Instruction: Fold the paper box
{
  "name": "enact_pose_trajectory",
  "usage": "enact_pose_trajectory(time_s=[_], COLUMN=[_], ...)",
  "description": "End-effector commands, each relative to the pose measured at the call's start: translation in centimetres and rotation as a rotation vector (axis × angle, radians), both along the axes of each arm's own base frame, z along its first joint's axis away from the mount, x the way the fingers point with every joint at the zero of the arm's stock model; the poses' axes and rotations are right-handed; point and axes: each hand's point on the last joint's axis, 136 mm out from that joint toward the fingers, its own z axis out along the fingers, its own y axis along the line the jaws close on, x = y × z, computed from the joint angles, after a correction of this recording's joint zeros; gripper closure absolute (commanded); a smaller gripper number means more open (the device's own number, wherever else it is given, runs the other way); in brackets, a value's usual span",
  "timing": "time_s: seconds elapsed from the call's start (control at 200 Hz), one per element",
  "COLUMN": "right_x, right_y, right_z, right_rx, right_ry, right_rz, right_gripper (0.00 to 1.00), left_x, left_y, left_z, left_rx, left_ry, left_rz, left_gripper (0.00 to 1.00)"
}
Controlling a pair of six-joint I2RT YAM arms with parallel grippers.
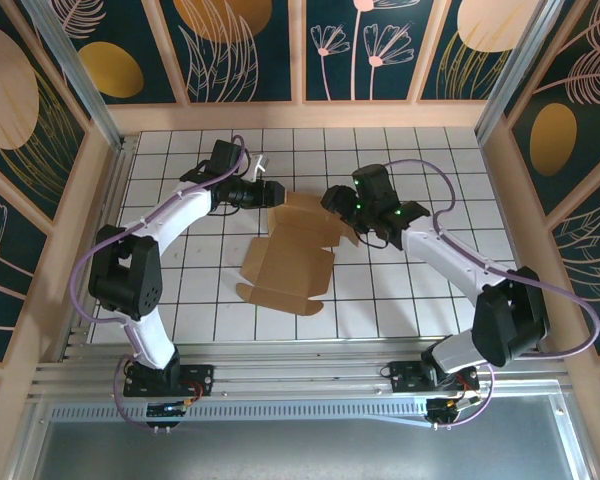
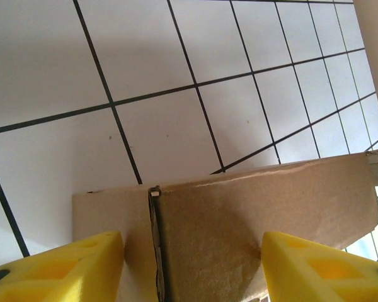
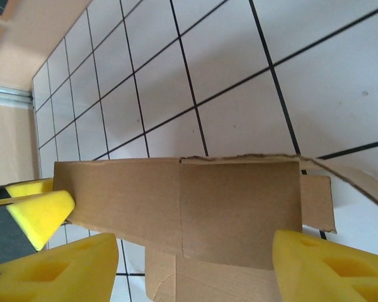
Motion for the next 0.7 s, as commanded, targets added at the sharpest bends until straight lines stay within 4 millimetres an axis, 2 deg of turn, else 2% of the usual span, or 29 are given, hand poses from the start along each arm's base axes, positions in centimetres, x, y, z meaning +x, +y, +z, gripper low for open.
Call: enact_pose_trajectory(time_s=[0.0, 0.27, 0.511, 0.616, 0.696], right_x=[0.2, 0.6, 1.3, 1.5, 1.7], right_y=[0.4, 1.7, 2.8, 3.3, 3.6], right_z=[-0.3, -1.6, -1.2, -1.2, -1.2], right_rx=[0.037, 0.079, 0.106, 0.133, 0.152], right_ry=[0.022, 0.045, 0.002, -0.002, -0.002], right_rz=[-0.016, 0.010, 0.050, 0.059, 0.061], right_gripper=[0.33, 0.33, 0.32, 0.38, 0.47], left_x=[-0.2, -0.4, -0.8, -0.9, -0.9], left_y=[0.0, -0.6, -0.9, -0.9, -1.0], left_z=[-1.4, -0.5, -0.4, -0.3, -0.2], left_rx=[-0.007, -0.055, -0.069, -0.075, -0.083], left_ry=[0.031, 0.017, 0.014, 0.014, 0.013], left_rz=[-0.015, -0.044, -0.074, -0.073, -0.070], left_gripper=[0.43, 0.46, 0.46, 0.46, 0.46])
